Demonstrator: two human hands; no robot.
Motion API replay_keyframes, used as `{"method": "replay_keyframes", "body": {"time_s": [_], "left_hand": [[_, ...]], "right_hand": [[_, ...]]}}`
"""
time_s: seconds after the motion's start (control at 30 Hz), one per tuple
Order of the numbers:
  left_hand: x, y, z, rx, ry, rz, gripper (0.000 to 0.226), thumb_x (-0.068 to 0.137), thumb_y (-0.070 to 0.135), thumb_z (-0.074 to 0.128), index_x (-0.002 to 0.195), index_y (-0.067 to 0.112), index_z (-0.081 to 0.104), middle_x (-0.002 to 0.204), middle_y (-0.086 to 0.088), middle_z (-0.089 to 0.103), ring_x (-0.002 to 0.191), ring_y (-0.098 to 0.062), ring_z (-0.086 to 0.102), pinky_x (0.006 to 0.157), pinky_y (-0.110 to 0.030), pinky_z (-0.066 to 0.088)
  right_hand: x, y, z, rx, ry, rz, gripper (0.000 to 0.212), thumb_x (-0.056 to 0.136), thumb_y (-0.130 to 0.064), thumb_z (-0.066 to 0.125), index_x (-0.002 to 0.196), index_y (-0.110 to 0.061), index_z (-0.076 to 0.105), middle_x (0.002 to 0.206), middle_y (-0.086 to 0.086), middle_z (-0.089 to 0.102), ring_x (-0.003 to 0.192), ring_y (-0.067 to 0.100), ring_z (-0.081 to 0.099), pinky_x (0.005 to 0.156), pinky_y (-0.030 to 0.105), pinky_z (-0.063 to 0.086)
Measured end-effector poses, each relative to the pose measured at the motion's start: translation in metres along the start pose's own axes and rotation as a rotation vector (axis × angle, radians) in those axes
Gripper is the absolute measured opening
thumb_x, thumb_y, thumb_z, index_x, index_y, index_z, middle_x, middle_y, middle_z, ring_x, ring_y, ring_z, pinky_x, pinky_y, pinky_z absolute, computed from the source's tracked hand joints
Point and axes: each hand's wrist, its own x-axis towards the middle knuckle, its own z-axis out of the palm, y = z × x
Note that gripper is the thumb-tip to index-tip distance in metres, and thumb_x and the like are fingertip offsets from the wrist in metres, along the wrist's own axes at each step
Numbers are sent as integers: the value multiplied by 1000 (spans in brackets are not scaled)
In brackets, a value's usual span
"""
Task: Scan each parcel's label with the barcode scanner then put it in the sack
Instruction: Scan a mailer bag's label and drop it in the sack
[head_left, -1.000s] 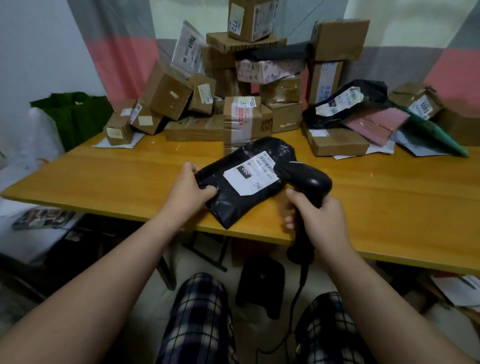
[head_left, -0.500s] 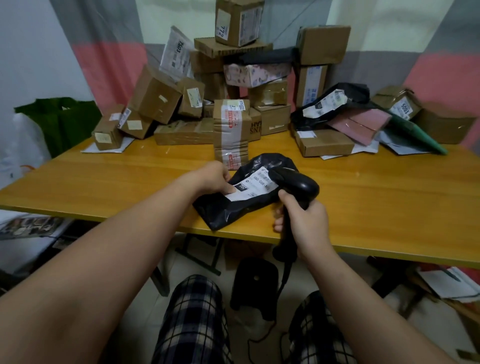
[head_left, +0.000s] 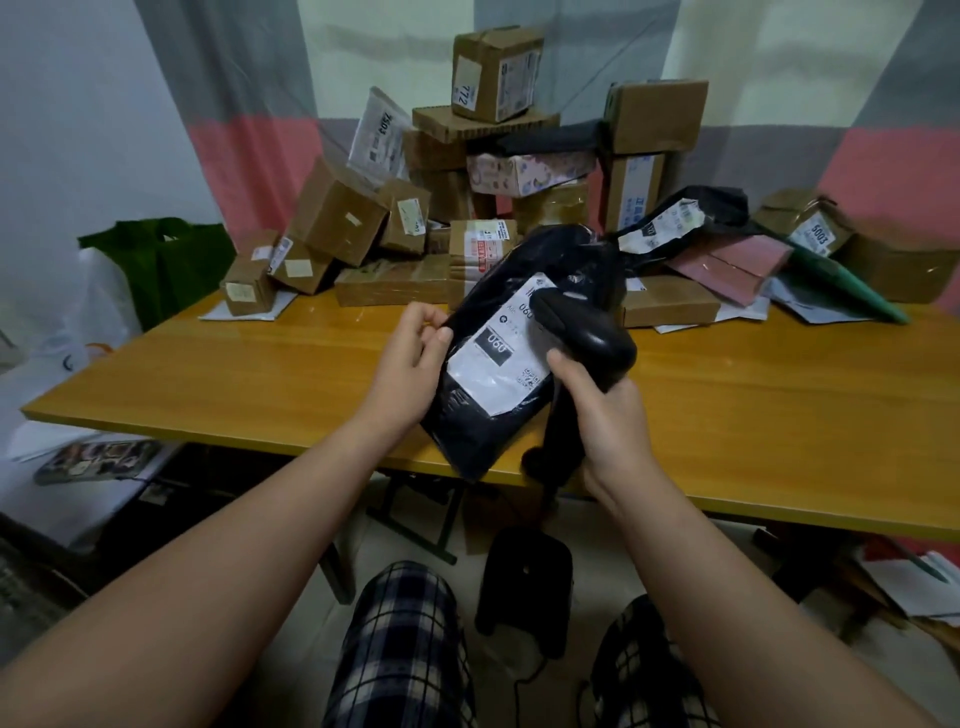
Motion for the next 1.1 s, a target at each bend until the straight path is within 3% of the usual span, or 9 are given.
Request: {"method": "replay_keyframes", "body": {"time_s": [0.1,0.17,0.23,0.33,0.47,0.6,0.7,0.83,1.1], "left_hand": [[-3,12,-4,-158,-38,-88,14,96,10,54,100,21,48,88,6,67,72,-2,66,60,-18,51],[5,18,-8,-75,-45,-99,20,90,13,65,105,23,56,98,7,69,85,-3,68,72,-22,56],[15,22,-12,17,13,-97,14,86,14,70,96,23,65,96,4,72,89,-11,69,80,-35,58],[23,21,-18,0,172,-146,6,84,17,73,86,22,69,88,2,74,83,-16,71,78,-41,58],[17,14,-25,-188,238,-237,3,86,15,70,89,17,70,90,-4,75,81,-17,72,72,-36,60],[10,9,-31,-249,242,-268,9,91,14,64,85,17,70,84,1,74,79,-14,72,65,-24,56],[7,7,-37,-220,223,-255,11,94,12,60,89,13,70,87,-1,73,79,-13,70,67,-22,56],[3,4,-44,-219,228,-233,10,91,10,63,98,10,70,93,-3,73,85,-13,71,69,-22,56],[-1,6,-45,-226,253,-224,9,91,7,62,97,11,68,87,3,71,74,-3,70,62,-16,52]], "right_hand": [[4,-11,6,8,-14,-86,12,88,-10,68,93,-21,68,85,-9,74,85,6,70,65,17,53],[7,-17,11,-38,-44,-125,13,87,-12,69,98,-18,68,89,-7,74,88,8,71,67,20,54],[11,-22,17,-135,-54,-192,27,84,-16,73,110,-14,65,102,-1,72,96,11,68,72,17,53],[11,-25,20,-297,8,-335,38,81,-20,76,113,-20,56,117,2,61,99,-3,58,74,3,43],[-6,-20,23,-365,-46,-344,26,83,-20,74,107,-14,67,93,-12,67,82,-15,59,66,2,41],[-19,-10,27,-395,-49,-324,7,83,-20,74,87,-18,68,64,-17,63,63,-11,58,56,5,40],[-24,-5,30,-411,-66,-302,10,84,-22,72,78,-18,65,49,-23,57,53,-8,54,50,8,37],[-25,-3,33,-428,-45,-290,15,84,-25,71,73,-20,62,47,-20,54,50,-5,52,48,9,35],[-26,-2,36,-436,-40,-301,16,84,-25,71,72,-17,65,52,-10,55,52,-2,53,49,12,37]]}}
